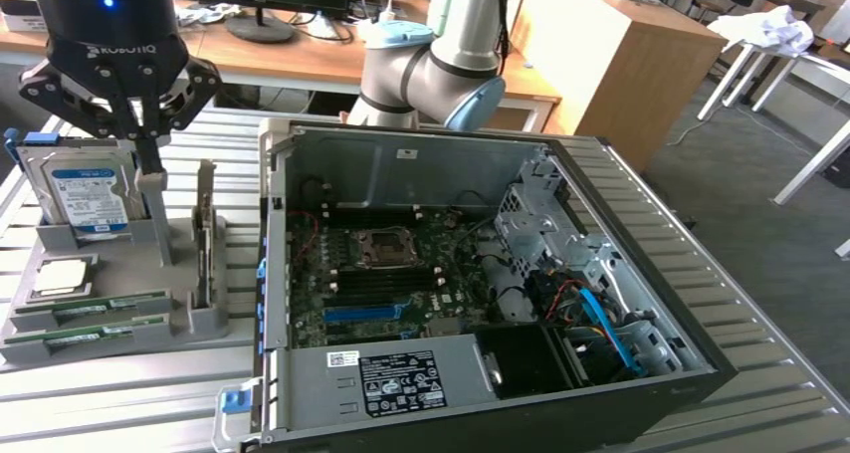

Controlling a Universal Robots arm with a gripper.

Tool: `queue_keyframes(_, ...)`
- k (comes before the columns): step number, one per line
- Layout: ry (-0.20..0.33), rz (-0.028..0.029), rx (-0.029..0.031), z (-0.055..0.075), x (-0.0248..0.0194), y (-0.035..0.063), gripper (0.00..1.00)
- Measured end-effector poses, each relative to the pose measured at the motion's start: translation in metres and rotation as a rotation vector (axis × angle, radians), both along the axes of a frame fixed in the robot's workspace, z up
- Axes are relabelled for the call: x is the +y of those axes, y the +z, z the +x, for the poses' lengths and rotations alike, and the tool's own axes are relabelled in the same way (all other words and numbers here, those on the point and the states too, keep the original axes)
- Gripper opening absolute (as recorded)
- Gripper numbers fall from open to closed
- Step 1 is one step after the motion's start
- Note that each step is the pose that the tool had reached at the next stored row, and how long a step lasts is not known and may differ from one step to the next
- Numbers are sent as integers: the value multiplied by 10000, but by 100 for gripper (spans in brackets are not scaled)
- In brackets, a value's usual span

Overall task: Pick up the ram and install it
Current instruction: 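Pick up the ram and move it above insertion slot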

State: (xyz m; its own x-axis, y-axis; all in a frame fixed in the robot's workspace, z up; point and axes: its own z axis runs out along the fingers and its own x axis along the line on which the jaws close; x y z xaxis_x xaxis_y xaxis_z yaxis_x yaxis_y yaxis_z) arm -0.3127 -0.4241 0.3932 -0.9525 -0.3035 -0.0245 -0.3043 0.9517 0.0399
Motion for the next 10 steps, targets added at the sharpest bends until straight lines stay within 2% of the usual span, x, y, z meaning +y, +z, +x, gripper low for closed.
queue_keyframes(10, 565, 0, 1, 0, 0, 0, 11)
